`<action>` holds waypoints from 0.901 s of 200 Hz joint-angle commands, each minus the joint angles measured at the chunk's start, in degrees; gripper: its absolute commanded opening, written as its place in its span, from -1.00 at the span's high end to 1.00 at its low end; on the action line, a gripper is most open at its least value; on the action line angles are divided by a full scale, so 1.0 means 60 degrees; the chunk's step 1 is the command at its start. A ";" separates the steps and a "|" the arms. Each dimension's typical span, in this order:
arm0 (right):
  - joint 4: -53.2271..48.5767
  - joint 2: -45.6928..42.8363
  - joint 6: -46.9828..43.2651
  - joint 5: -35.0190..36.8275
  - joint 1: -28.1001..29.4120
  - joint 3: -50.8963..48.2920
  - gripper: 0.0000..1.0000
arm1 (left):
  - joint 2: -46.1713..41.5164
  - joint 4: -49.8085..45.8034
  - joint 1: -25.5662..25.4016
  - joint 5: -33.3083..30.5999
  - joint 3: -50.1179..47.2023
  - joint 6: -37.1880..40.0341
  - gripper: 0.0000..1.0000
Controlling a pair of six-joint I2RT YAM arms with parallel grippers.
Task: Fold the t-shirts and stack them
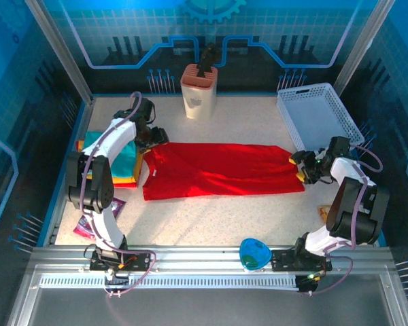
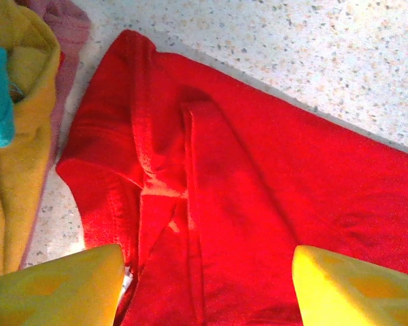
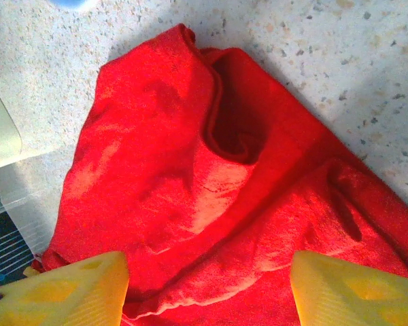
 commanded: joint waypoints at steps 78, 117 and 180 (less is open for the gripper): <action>-0.0313 -0.0741 -0.0529 -0.0158 -0.0072 -0.0338 -0.38 | -0.2408 0.2658 -0.1514 0.1460 -0.4429 -0.2374 0.03; -0.0348 -0.0665 -0.0624 -0.0264 -0.0072 -0.0365 -0.38 | -0.1941 0.2984 -0.1597 0.1065 -0.4747 -0.2347 0.03; -0.0378 -0.0652 -0.0690 -0.0289 -0.0073 -0.0409 -0.36 | -0.1363 0.3141 -0.1598 0.0893 -0.4616 -0.2322 0.09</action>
